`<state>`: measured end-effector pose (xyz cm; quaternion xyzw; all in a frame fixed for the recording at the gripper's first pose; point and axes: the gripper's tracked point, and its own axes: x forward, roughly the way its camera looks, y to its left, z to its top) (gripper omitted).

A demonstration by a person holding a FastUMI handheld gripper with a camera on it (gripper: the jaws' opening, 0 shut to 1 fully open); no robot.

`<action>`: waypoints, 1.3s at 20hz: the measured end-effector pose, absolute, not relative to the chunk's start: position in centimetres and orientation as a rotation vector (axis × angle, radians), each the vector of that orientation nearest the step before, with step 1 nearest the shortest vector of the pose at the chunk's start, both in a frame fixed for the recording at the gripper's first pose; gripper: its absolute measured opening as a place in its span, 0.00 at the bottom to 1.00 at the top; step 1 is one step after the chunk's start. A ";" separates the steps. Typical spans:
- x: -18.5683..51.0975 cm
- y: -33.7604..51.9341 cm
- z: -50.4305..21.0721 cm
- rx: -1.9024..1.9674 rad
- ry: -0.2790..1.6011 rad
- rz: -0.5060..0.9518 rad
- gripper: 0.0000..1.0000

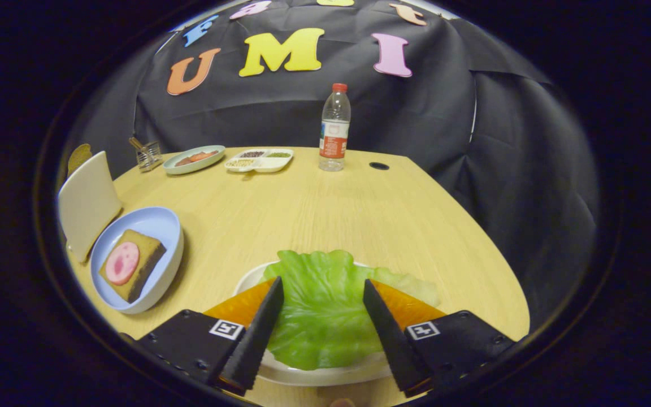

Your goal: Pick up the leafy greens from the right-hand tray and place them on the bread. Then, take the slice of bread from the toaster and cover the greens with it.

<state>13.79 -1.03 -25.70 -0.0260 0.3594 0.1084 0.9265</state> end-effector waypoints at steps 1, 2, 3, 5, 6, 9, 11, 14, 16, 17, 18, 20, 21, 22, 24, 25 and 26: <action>13.9 -1.0 -25.8 -0.044 0.748 0.223 0.81; 13.8 -1.0 -25.9 -0.045 0.747 0.224 0.76; 13.7 -0.6 -26.0 -0.040 0.744 0.243 0.76; 13.6 -0.6 -25.9 -0.054 0.755 0.242 0.50; 13.6 -0.1 -26.0 -0.041 0.746 0.257 0.47; 13.7 -0.4 -25.7 -0.030 0.768 0.234 0.05; 14.0 -0.2 -25.3 0.000 0.760 0.214 0.01; 13.7 0.4 -23.2 0.042 0.696 0.209 0.00; 13.6 0.7 -21.6 0.050 0.653 0.207 0.00; 13.5 0.8 -20.6 0.052 0.628 0.206 0.00; 13.3 1.0 -19.7 0.053 0.607 0.205 0.00; 12.9 1.6 -18.1 0.063 0.573 0.210 0.00; 12.7 1.9 -17.2 0.072 0.557 0.212 0.00; 12.4 2.4 -16.4 0.084 0.541 0.216 0.00; 12.0 3.3 -14.7 0.109 0.509 0.220 0.00; 11.7 3.9 -13.9 0.116 0.496 0.224 0.00; 11.5 4.8 -13.2 0.117 0.481 0.228 0.00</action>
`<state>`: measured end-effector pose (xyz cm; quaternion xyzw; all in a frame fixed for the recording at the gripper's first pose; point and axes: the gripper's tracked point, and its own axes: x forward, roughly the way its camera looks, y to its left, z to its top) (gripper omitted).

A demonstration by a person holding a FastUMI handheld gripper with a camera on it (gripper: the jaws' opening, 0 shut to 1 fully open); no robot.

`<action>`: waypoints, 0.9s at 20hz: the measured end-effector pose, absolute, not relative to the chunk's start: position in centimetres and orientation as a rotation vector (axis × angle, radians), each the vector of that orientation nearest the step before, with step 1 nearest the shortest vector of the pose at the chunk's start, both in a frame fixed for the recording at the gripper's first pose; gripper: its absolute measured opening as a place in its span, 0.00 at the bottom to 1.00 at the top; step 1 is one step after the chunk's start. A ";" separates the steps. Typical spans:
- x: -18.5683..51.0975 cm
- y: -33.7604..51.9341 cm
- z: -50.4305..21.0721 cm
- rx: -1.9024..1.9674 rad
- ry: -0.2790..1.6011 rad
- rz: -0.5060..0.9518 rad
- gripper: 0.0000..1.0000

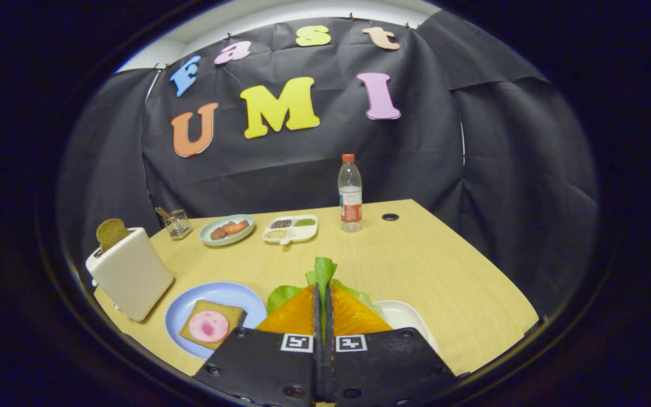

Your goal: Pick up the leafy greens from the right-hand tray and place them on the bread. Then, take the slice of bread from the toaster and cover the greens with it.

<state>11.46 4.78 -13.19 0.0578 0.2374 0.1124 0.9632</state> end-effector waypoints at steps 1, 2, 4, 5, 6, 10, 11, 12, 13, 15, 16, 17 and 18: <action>11.2 5.8 -12.4 0.109 0.466 0.235 0.00; 11.0 7.0 -11.9 0.103 0.453 0.246 0.00; 10.4 9.4 -11.1 0.097 0.440 0.272 0.00; 10.2 10.5 -10.7 0.095 0.437 0.282 0.00; 9.9 11.6 -10.6 0.092 0.436 0.294 0.00; 8.9 15.4 -10.5 0.047 0.437 0.320 0.00; 8.8 16.2 -10.7 0.036 0.438 0.321 0.00; 8.8 17.1 -11.2 0.027 0.445 0.325 0.00; 8.6 17.9 -11.6 0.020 0.457 0.332 0.00; 8.4 19.6 -13.0 0.012 0.485 0.342 0.00; 8.2 20.5 -13.5 0.013 0.498 0.352 0.00; 8.1 21.2 -14.1 0.015 0.511 0.358 0.00; 8.0 22.0 -14.7 0.016 0.517 0.367 0.00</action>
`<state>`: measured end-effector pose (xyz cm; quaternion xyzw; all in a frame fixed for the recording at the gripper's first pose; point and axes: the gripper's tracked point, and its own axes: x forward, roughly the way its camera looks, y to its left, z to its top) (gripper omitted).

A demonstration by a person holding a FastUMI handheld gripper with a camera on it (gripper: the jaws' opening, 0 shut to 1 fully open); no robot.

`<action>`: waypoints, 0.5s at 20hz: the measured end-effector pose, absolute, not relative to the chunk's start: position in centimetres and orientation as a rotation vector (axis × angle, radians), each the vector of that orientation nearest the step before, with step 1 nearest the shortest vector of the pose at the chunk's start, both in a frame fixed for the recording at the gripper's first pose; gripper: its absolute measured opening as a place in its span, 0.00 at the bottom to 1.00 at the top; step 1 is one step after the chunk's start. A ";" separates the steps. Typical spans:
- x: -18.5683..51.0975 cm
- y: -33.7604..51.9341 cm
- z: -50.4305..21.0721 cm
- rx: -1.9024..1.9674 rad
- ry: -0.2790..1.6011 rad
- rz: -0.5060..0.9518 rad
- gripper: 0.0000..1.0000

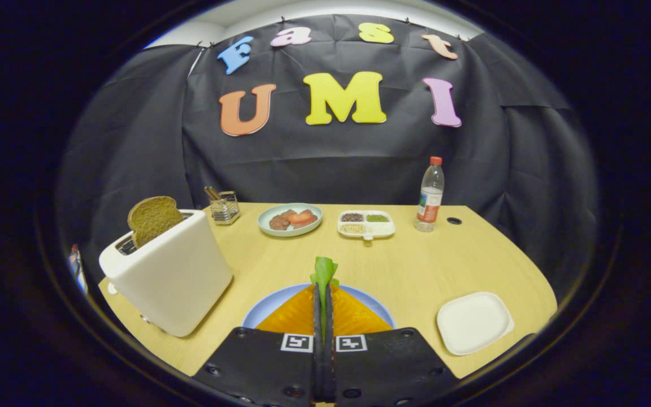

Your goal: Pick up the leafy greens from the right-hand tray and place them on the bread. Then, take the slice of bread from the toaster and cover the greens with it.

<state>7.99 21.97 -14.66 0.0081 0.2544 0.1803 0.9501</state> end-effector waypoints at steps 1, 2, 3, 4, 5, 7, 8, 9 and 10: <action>7.9 22.8 -15.0 0.018 0.523 0.377 0.00; 7.7 23.6 -15.3 0.019 0.528 0.386 0.00; 7.6 24.1 -15.5 0.019 0.531 0.392 0.00; 7.5 24.7 -15.9 0.017 0.535 0.399 0.00; 7.4 25.3 -16.2 0.015 0.542 0.403 0.00; 7.2 26.2 -17.2 0.009 0.561 0.410 0.00; 7.2 26.5 -17.6 0.005 0.572 0.412 0.00; 7.0 26.9 -18.0 0.008 0.585 0.419 0.00; 6.9 27.1 -18.2 0.009 0.589 0.423 0.00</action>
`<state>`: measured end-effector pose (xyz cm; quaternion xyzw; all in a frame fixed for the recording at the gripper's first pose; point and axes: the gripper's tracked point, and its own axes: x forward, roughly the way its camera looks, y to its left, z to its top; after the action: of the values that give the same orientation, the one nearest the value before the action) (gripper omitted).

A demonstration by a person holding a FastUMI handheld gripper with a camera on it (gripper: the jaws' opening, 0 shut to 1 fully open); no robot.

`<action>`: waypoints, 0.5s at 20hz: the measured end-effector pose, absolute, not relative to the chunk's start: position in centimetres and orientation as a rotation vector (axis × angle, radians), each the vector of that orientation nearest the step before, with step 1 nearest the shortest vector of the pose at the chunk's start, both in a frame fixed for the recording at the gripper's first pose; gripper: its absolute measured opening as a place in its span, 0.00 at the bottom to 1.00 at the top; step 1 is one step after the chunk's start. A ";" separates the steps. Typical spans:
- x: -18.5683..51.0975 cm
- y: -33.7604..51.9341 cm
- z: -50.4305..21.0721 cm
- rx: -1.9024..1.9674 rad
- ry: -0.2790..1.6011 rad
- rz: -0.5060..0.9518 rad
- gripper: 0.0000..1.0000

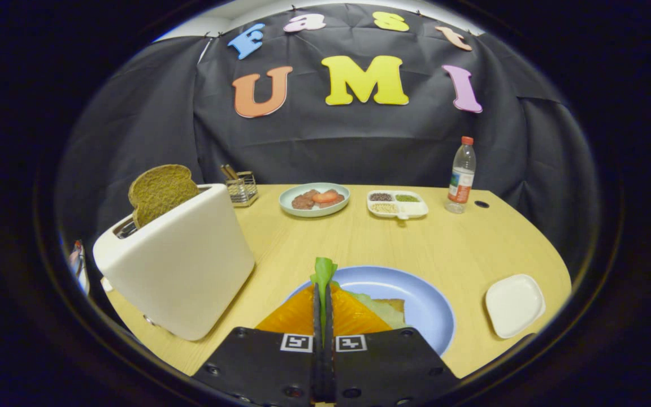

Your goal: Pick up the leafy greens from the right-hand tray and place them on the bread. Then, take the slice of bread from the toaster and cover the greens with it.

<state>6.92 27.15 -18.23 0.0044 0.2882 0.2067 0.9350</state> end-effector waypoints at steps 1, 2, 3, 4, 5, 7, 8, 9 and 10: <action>7.0 27.1 -18.3 0.003 0.584 0.420 0.02; 7.0 27.1 -18.1 -0.001 0.574 0.422 0.04; 7.0 27.0 -18.0 -0.008 0.566 0.412 0.07; 7.0 26.7 -18.1 -0.018 0.562 0.398 0.17; 6.9 26.5 -17.8 -0.022 0.558 0.397 0.18; 6.8 26.0 -17.3 -0.024 0.531 0.382 0.25; 6.6 25.5 -16.8 -0.023 0.512 0.374 0.33; 6.5 25.2 -16.1 -0.020 0.487 0.364 0.39; 6.4 24.7 -15.3 -0.022 0.458 0.350 0.53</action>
<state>6.40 24.65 -15.27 -0.0107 0.2256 0.1726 0.9587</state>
